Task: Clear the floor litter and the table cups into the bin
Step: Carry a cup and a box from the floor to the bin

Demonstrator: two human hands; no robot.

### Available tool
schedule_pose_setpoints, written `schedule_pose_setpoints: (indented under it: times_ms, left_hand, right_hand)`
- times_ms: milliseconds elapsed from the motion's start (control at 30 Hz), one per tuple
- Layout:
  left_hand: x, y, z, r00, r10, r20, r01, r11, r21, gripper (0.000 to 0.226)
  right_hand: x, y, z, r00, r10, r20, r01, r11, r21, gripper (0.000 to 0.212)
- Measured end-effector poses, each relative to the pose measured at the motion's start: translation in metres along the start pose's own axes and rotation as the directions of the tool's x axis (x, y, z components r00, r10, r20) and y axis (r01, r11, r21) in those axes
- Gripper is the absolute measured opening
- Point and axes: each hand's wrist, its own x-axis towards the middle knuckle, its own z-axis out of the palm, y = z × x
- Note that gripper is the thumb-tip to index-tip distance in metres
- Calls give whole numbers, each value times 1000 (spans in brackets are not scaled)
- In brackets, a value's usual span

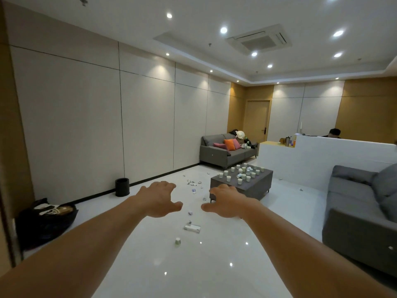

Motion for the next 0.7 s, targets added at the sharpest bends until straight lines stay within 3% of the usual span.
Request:
schedule_pose_setpoints:
  times_ms: [233, 700]
  left_hand:
    - [148, -56, 14, 999, 42, 13, -42, 999, -4, 77]
    - [448, -113, 82, 998, -9, 59, 11, 999, -41, 79]
  right_hand:
    - [153, 1, 7, 998, 56, 11, -56, 998, 2, 78]
    - [467, 49, 37, 999, -6, 39, 5, 1000, 30, 78]
